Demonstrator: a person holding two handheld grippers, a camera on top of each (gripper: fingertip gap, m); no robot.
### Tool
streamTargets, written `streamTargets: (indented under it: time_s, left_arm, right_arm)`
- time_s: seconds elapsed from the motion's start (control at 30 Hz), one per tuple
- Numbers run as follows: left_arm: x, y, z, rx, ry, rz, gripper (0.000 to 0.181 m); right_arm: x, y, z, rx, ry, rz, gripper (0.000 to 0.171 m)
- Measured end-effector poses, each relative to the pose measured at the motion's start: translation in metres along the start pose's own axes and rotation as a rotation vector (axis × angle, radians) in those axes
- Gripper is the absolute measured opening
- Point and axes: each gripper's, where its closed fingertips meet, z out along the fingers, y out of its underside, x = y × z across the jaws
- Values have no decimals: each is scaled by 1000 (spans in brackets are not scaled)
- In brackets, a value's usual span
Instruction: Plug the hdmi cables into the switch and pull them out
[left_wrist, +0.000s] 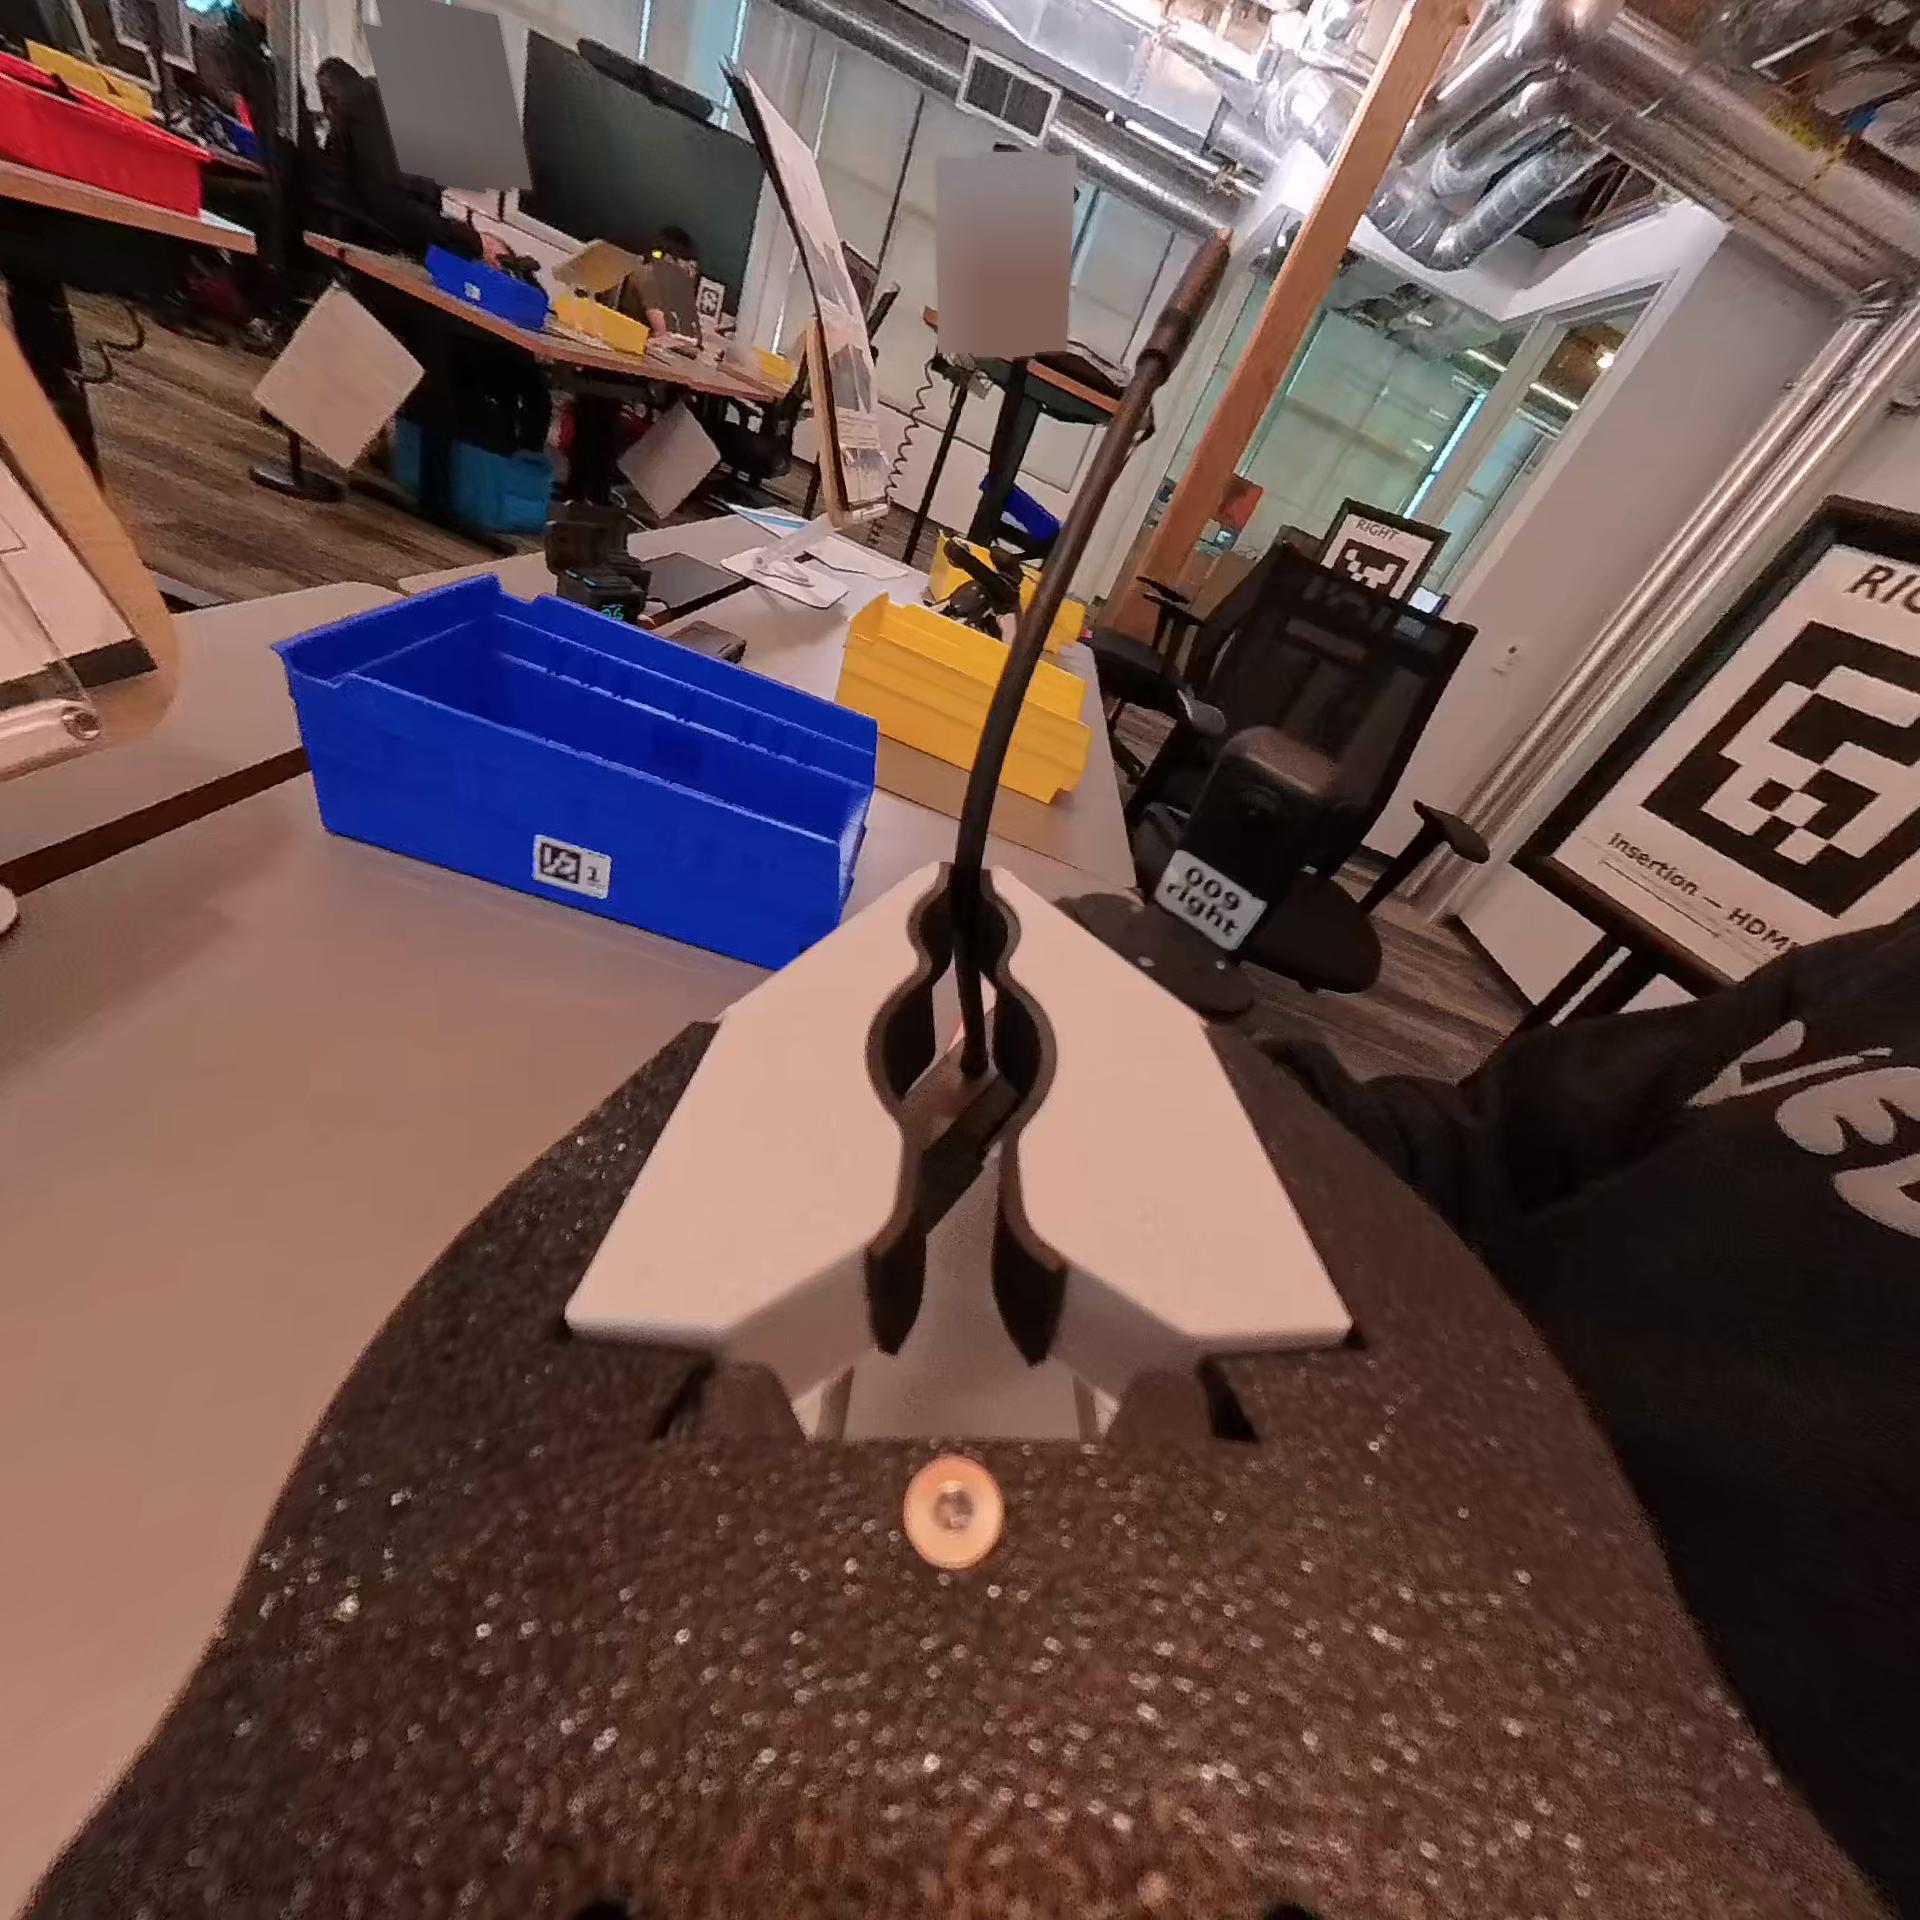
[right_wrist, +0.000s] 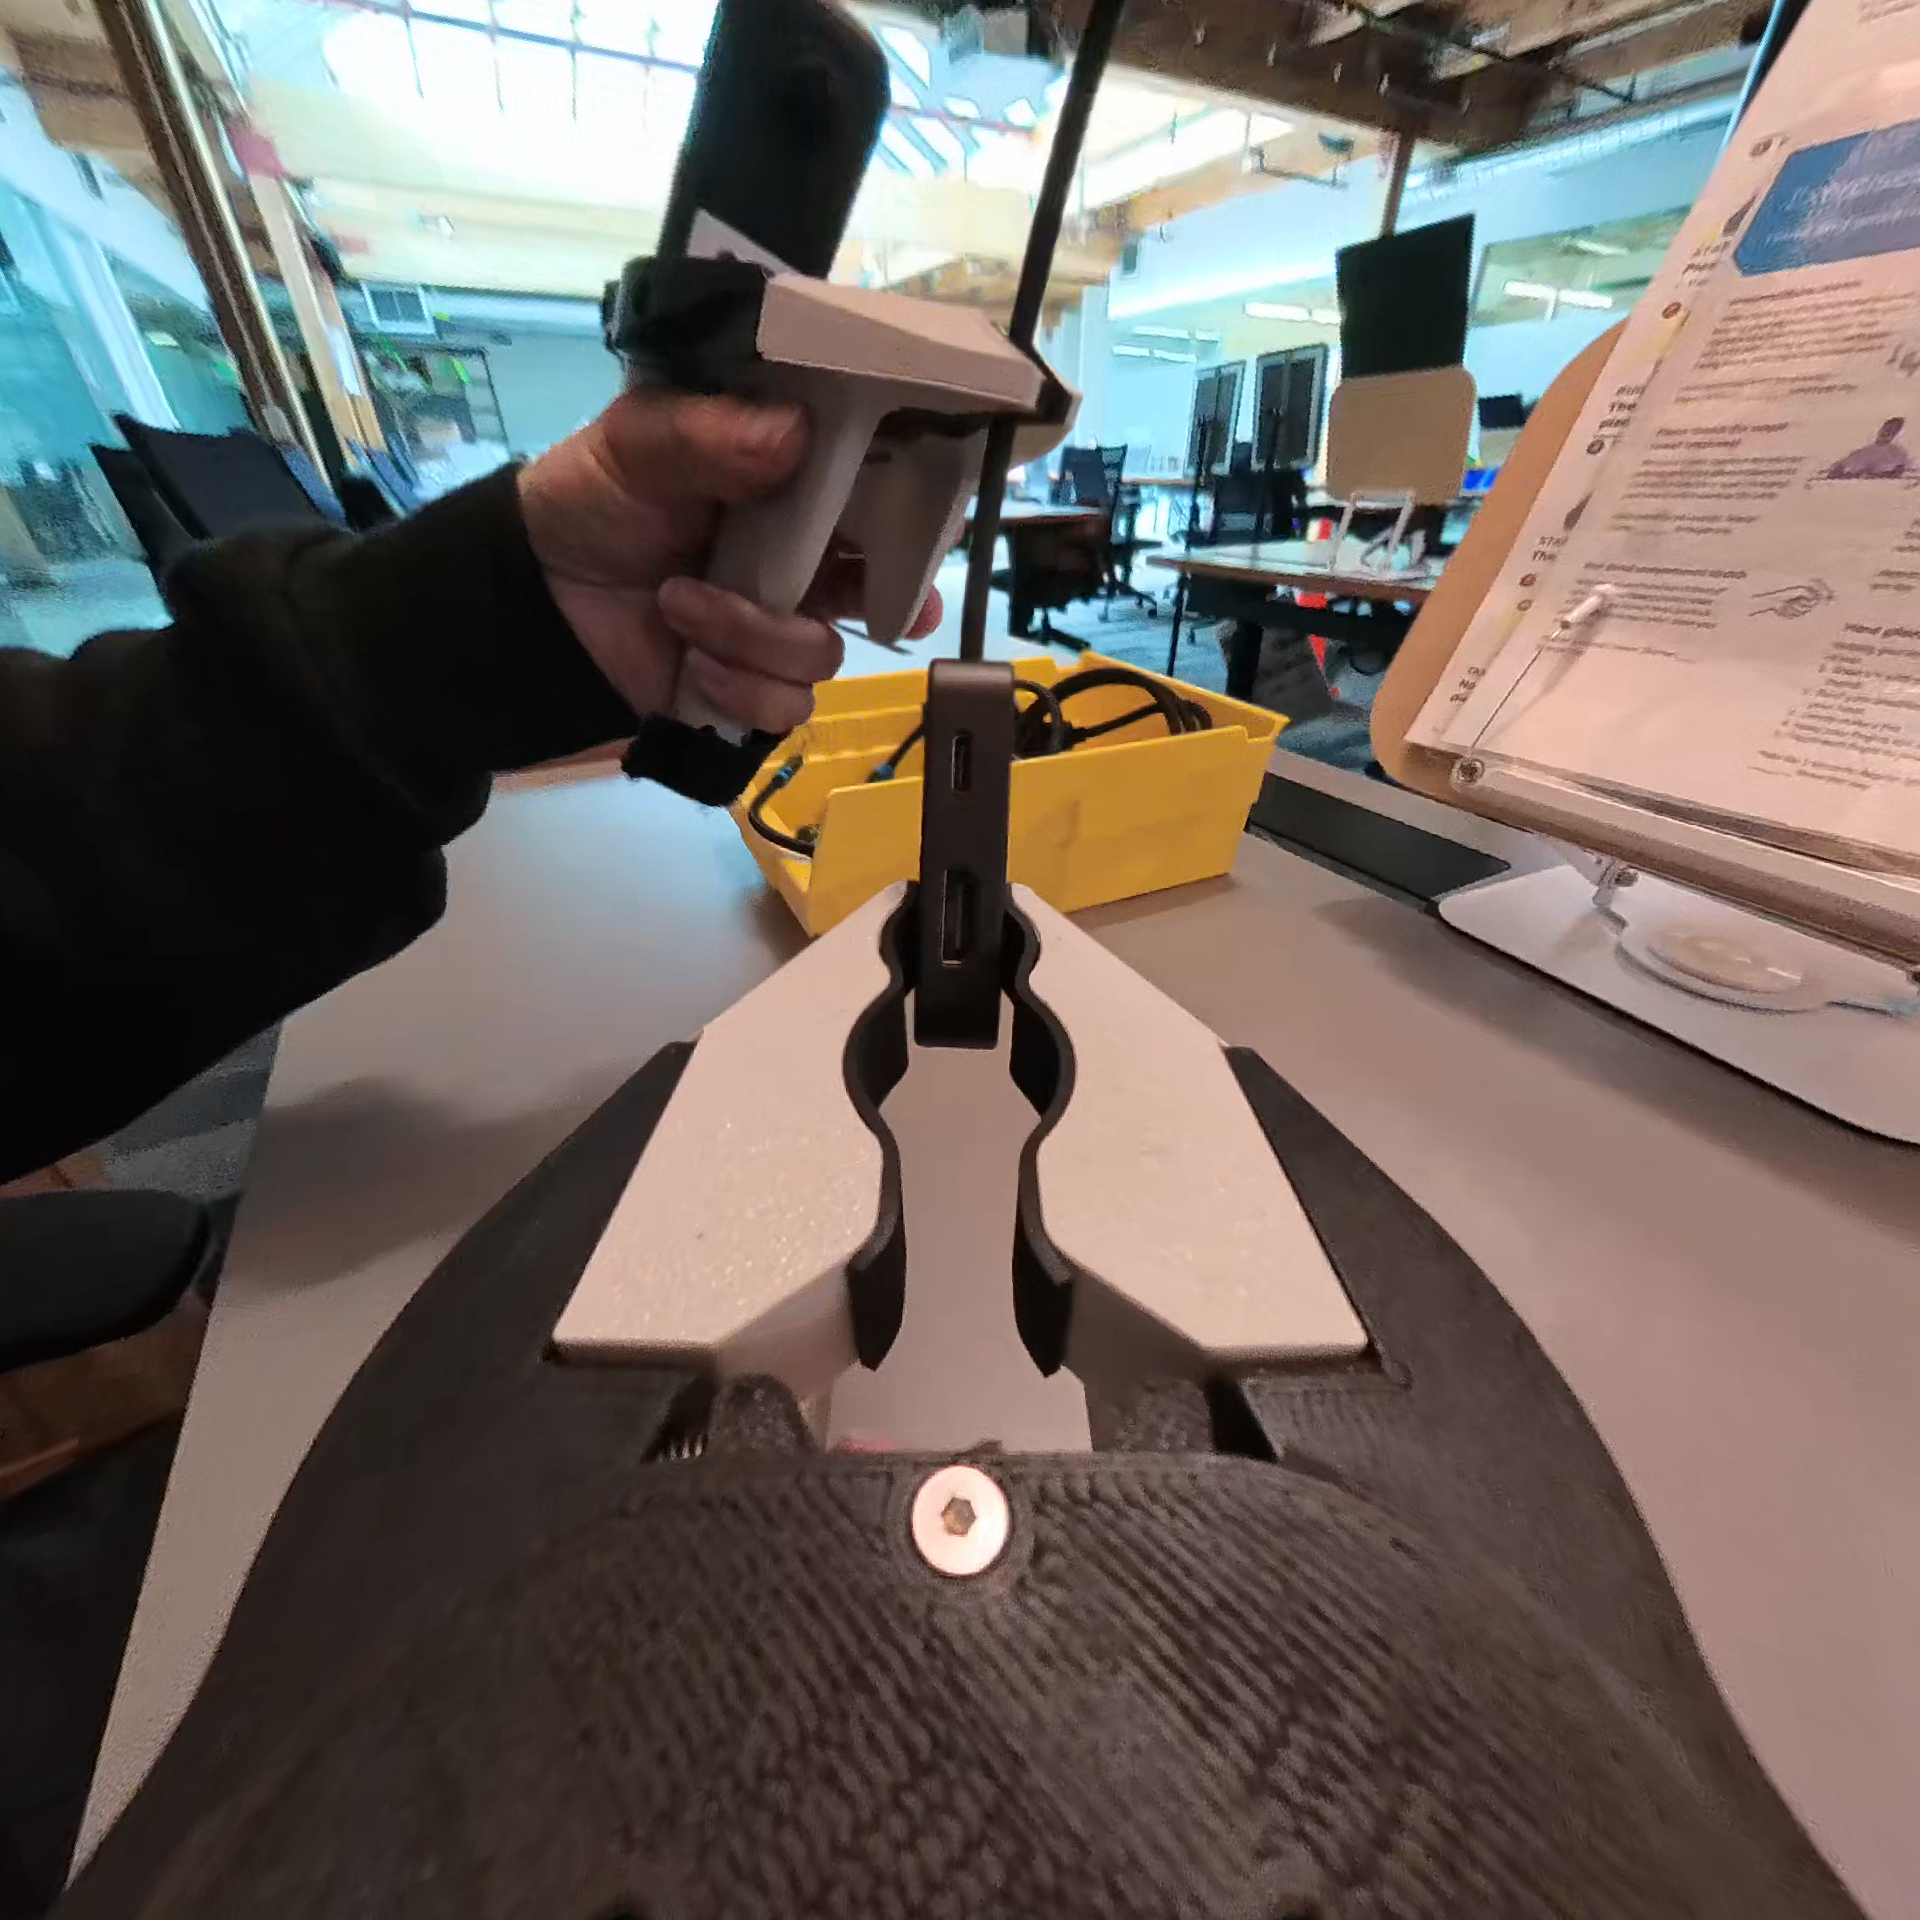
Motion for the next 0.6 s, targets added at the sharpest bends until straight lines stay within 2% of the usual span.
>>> streamTargets:
  time_s: [0.07, 0.17, 0.2, 0.23, 0.3, 0.4, 0.43, 0.5, 0.6]
  left_arm:
    - [-2, 5, 4, -11, -1, -5, 0]
    - [-20, 19, 0, -55, -88, -11, 2]
    - [-25, 21, -4, -53, -129, -13, 12]
    - [-28, 23, -8, -58, -168, 4, 31]
    - [-20, 28, -15, -97, -194, 119, 32]
    - [-1, 44, -13, -210, -257, 444, 41]
    - [3, 54, -9, -277, -276, 555, 49]
    - [6, 79, -5, -431, -278, 697, 54]
    - [16, 100, -2, -561, -213, 702, 51]
  right_arm:
    - [3, 7, -3, -25, -12, 42, 11]
    - [8, 13, -8, -59, -61, 151, 11]
    - [11, 14, -11, -60, -80, 225, 11]
    - [14, 14, -15, -56, -106, 311, 11]
    - [24, 6, -25, 25, -148, 491, 10]
    - [29, 1, -36, 86, -231, 684, 11]
    - [27, 1, -37, 78, -261, 711, 11]
    - [18, 3, -38, 36, -335, 730, 11]
    - [4, 16, -40, -92, -390, 585, 11]
